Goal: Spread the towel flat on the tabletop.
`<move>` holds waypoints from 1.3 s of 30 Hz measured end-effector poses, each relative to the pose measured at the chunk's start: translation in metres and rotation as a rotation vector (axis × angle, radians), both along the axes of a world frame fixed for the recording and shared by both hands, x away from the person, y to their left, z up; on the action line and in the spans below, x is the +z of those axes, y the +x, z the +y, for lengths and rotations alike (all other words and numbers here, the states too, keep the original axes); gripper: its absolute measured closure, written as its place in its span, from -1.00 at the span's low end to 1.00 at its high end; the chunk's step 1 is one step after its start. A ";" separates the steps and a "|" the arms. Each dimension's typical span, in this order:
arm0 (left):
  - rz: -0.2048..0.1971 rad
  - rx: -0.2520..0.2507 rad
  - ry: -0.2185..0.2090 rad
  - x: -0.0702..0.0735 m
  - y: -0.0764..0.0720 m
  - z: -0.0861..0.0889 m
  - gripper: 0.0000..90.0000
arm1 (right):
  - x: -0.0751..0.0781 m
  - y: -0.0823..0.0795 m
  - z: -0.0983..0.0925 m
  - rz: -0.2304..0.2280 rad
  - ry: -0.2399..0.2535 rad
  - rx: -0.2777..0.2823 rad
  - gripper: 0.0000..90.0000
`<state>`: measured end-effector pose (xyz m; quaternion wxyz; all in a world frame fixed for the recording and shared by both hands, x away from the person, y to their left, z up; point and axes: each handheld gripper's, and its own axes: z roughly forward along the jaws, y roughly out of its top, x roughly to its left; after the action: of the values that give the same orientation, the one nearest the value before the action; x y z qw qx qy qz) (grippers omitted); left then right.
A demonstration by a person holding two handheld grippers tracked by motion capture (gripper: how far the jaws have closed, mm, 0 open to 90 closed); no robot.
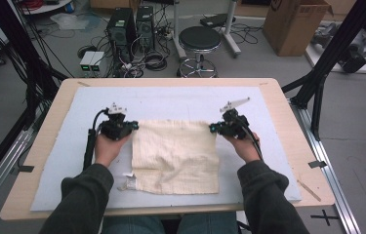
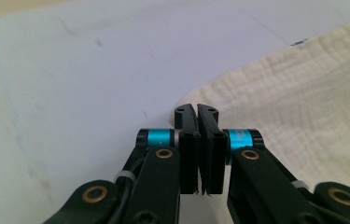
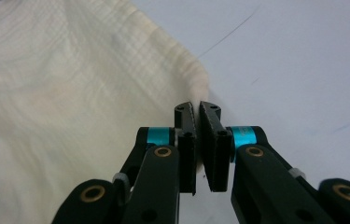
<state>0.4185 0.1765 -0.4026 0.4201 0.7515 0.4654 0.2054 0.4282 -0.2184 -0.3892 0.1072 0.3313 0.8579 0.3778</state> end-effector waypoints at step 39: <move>0.064 -0.500 -0.014 -0.028 -0.140 0.018 0.04 | -0.041 -0.113 -0.004 0.048 0.011 0.303 0.13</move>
<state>0.2789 0.1941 -0.4302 0.4481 0.8464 0.2796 0.0676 0.3157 -0.2225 -0.4305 0.0267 0.2075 0.8984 0.3862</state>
